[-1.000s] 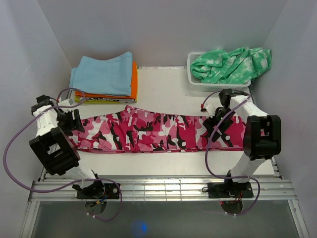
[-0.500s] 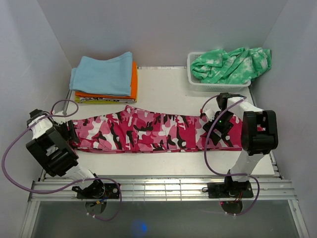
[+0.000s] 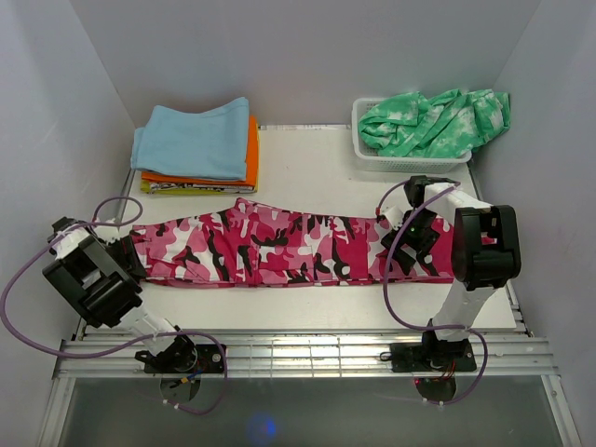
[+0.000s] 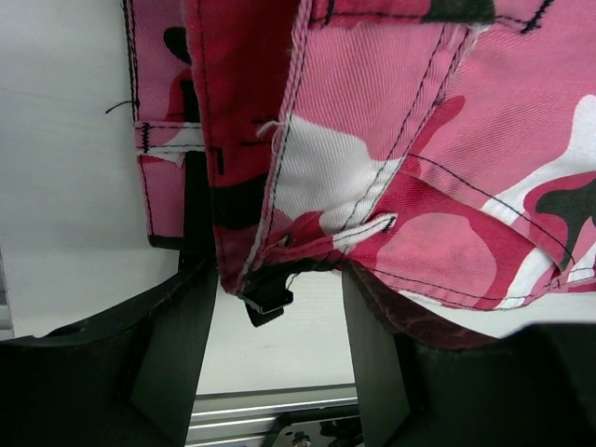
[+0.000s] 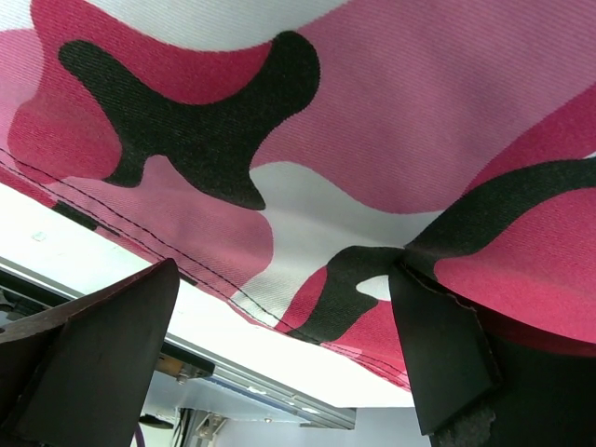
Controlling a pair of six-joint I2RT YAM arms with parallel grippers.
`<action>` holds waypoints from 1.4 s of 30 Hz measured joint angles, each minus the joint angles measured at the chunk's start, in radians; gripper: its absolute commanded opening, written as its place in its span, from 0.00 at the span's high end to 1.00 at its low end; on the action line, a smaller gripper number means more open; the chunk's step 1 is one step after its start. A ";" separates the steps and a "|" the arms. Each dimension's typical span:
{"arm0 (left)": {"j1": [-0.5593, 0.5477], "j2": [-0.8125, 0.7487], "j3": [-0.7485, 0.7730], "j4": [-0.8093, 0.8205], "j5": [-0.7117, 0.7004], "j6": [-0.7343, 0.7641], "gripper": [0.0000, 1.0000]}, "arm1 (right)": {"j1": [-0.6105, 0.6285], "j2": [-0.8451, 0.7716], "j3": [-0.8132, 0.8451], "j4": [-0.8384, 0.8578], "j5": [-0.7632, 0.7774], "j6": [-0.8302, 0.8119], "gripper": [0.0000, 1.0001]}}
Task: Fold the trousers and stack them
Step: Fold the trousers
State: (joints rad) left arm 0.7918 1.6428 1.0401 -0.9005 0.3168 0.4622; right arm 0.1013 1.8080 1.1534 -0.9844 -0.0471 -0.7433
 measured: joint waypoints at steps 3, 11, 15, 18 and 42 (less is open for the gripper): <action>0.006 0.016 0.000 0.008 0.009 0.000 0.40 | 0.001 0.000 -0.003 0.001 0.005 0.002 0.00; 0.017 0.022 0.001 0.018 0.014 -0.003 0.83 | 0.006 0.000 -0.011 0.013 0.033 0.004 0.06; 0.016 0.022 0.038 0.002 0.005 0.005 1.00 | 0.013 0.000 -0.029 0.028 0.093 0.011 0.09; 0.016 0.019 0.064 0.003 -0.015 0.014 1.00 | 0.018 0.000 -0.050 0.047 0.159 0.021 0.10; 0.031 0.008 0.169 -0.036 0.017 0.146 0.21 | 0.055 -0.033 0.032 -0.007 -0.030 0.026 0.03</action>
State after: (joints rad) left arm 0.8223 1.6505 1.2091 -0.9367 0.3336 0.6079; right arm 0.1566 1.7752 1.1854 -0.9913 -0.0769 -0.7170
